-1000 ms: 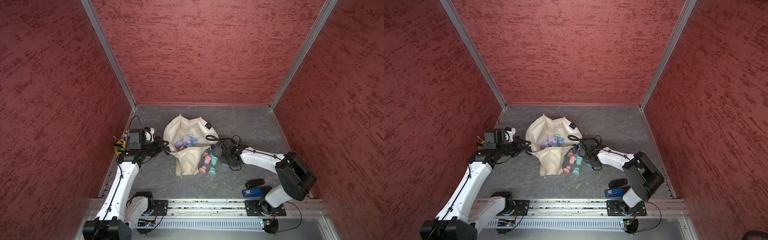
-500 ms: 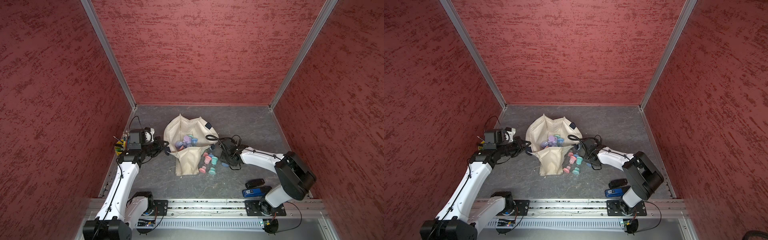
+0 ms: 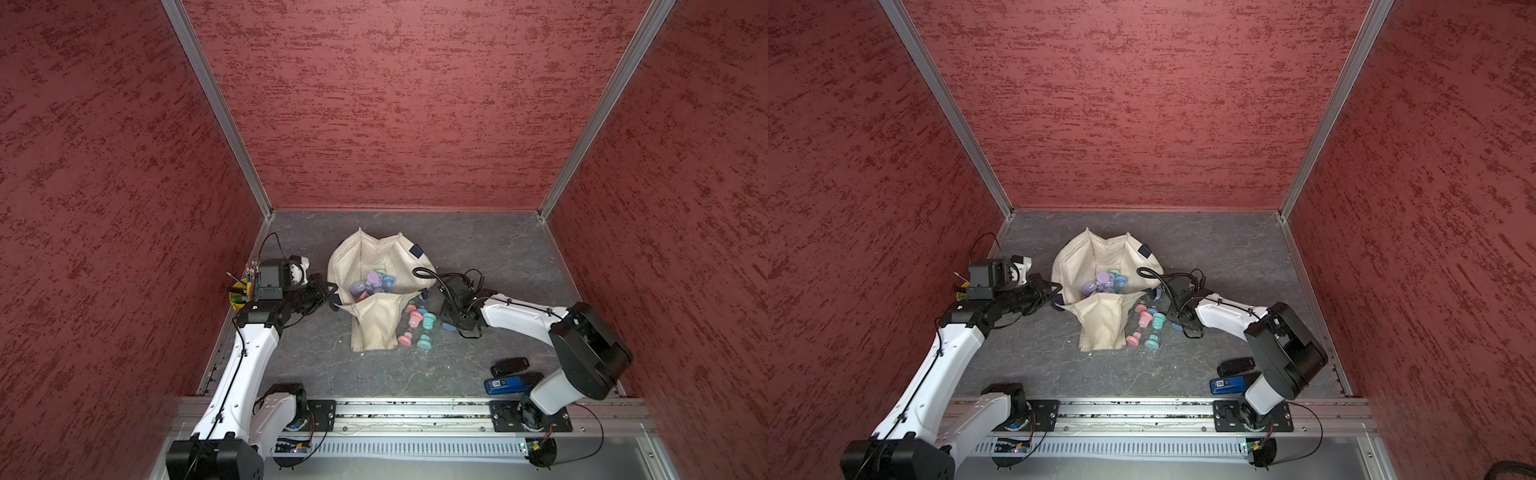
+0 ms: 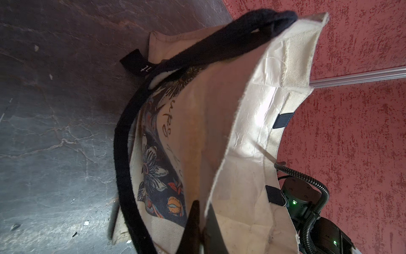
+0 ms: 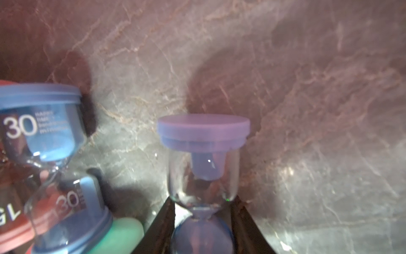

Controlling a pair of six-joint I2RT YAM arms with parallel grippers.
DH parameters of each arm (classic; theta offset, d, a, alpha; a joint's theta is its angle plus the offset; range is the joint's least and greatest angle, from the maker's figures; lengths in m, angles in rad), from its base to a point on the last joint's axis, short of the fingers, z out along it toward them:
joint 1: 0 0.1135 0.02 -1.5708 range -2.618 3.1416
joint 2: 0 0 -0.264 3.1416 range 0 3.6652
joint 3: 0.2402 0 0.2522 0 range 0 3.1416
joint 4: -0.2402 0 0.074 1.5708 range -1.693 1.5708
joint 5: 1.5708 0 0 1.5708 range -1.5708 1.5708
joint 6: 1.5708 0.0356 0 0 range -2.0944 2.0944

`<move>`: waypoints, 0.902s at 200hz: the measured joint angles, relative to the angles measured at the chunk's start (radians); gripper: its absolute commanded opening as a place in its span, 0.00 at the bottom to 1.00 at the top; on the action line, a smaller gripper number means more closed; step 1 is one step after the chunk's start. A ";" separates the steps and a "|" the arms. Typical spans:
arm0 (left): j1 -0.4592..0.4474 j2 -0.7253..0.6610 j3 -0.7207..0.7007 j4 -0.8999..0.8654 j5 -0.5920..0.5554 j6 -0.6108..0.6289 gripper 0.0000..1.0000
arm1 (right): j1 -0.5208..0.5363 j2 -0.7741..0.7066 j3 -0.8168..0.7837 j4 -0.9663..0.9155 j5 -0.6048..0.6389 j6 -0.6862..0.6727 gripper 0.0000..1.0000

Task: Put the hourglass into the canvas bag
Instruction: Pick up the hourglass from the center of the board, then place the hourglass in the canvas bag.

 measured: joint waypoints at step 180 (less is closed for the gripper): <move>0.000 0.000 0.000 0.000 0.005 -0.013 0.10 | 0.110 -0.295 0.465 -0.192 0.100 -0.062 0.00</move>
